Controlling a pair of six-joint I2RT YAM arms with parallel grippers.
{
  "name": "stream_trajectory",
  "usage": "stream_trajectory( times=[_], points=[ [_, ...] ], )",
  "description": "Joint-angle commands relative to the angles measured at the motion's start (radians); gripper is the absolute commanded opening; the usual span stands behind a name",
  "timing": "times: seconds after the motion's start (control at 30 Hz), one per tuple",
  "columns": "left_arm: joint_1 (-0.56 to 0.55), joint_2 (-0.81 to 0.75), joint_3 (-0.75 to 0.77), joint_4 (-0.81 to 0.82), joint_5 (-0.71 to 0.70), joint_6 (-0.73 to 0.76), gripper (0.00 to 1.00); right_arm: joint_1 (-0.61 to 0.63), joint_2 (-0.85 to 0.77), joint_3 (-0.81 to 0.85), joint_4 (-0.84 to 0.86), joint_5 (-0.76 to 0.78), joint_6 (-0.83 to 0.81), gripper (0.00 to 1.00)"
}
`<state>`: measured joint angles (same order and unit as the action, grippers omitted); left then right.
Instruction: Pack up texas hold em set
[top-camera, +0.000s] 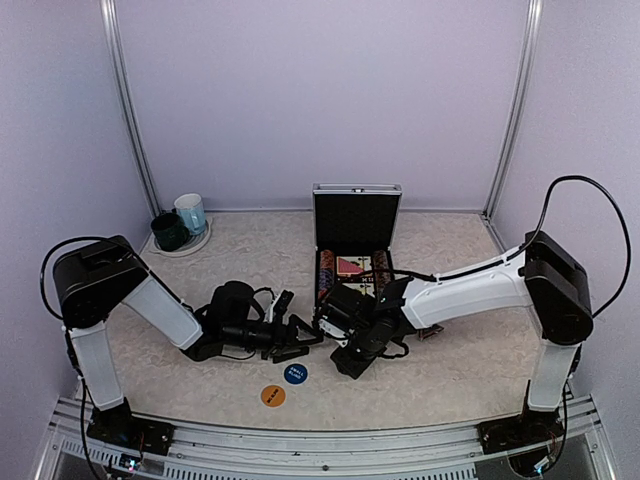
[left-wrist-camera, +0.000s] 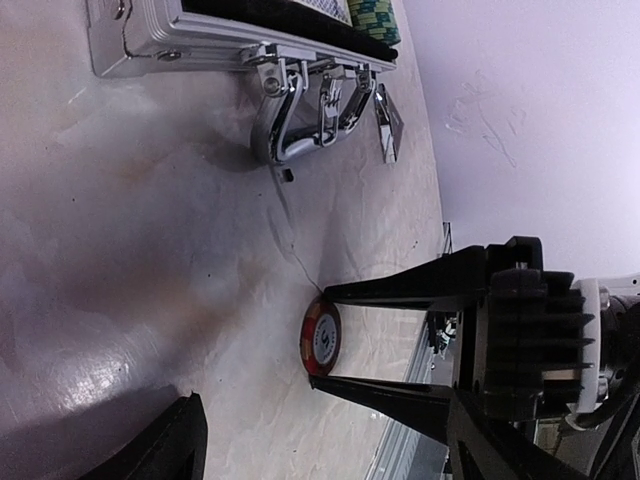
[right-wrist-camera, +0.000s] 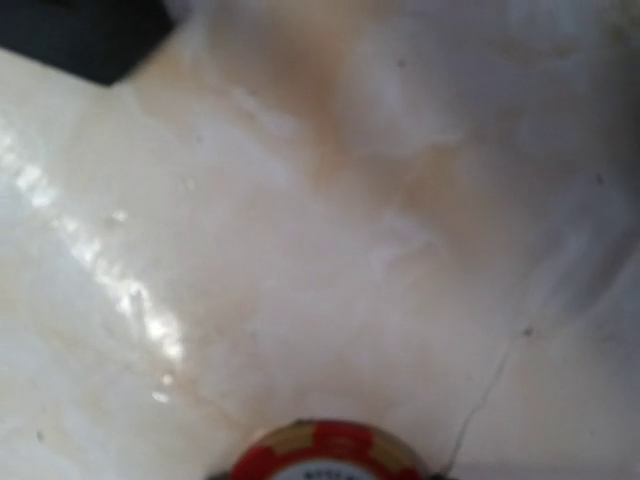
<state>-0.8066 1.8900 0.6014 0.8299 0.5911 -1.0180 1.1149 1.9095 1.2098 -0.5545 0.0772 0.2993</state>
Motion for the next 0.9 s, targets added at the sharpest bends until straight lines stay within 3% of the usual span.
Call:
stream_trajectory(
  times=[0.0, 0.87],
  points=[
    [-0.005, 0.014, 0.010, 0.019, 0.005, 0.000, 0.82, 0.033, -0.016, -0.077, 0.063, 0.003, -0.014, 0.43],
    [-0.043, 0.089, 0.090, 0.069, 0.093, -0.029, 0.82, 0.034, -0.167, -0.087, 0.106, 0.070, -0.029, 0.44]
  ],
)
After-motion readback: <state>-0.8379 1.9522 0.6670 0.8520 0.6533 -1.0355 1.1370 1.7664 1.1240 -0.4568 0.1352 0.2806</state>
